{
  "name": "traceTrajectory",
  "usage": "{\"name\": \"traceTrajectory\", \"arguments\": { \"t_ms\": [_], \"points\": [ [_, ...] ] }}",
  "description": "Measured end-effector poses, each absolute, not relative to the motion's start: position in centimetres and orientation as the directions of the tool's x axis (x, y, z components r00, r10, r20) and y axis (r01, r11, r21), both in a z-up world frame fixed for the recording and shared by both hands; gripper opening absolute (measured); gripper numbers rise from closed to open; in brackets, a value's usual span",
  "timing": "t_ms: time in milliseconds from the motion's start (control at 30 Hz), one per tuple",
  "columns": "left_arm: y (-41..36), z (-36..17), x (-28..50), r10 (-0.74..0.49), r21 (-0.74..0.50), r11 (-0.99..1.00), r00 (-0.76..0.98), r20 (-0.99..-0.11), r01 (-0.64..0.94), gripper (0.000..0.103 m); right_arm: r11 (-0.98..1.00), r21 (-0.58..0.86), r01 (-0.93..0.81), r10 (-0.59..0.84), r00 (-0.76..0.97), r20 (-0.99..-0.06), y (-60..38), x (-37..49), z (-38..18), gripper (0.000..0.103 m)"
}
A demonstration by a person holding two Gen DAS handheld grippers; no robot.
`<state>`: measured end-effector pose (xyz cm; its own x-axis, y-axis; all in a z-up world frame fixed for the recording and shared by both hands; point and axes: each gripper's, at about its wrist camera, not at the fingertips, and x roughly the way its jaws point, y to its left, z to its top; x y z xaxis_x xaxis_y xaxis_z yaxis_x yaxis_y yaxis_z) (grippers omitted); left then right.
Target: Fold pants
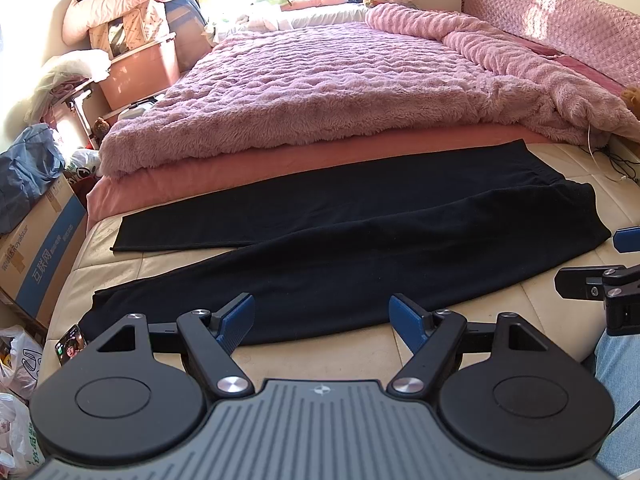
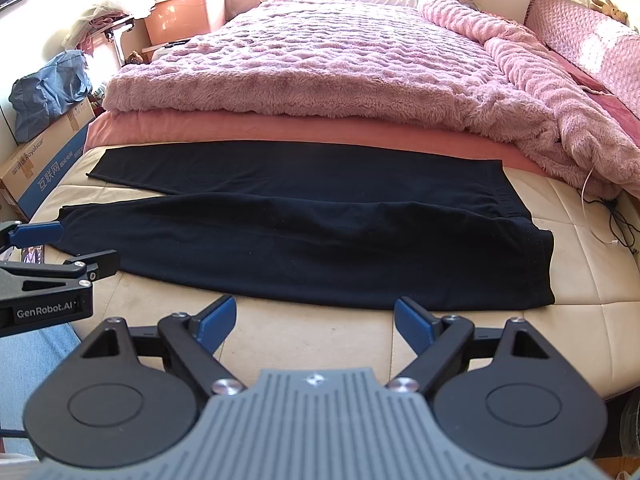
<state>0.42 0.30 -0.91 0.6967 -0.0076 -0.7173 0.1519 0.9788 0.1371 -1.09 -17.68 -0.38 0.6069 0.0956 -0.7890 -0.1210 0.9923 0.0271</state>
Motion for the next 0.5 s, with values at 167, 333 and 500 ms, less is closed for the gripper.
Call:
{"name": "traceTrajectory", "arguments": {
  "t_ms": [167, 333, 500],
  "points": [
    [0.4, -1.2, 0.5, -0.006, 0.138, 0.979, 0.695, -0.719, 0.151, 0.090, 0.993, 0.031, -0.114, 0.094, 0.602, -0.793, -17.7, -1.0, -0.6, 0.082],
    [0.6, -2.2, 0.7, -0.003, 0.142, 0.978, 0.690, -0.724, 0.152, 0.090, 0.994, 0.032, -0.104, 0.088, 0.596, -0.798, -17.9, -0.8, -1.0, 0.082],
    [1.2, -3.2, 1.4, 0.022, 0.173, 0.973, 0.678, -0.735, 0.155, 0.090, 0.996, 0.035, -0.076, 0.074, 0.591, -0.803, -19.2, 0.3, -2.0, 0.082]
  ]
}}
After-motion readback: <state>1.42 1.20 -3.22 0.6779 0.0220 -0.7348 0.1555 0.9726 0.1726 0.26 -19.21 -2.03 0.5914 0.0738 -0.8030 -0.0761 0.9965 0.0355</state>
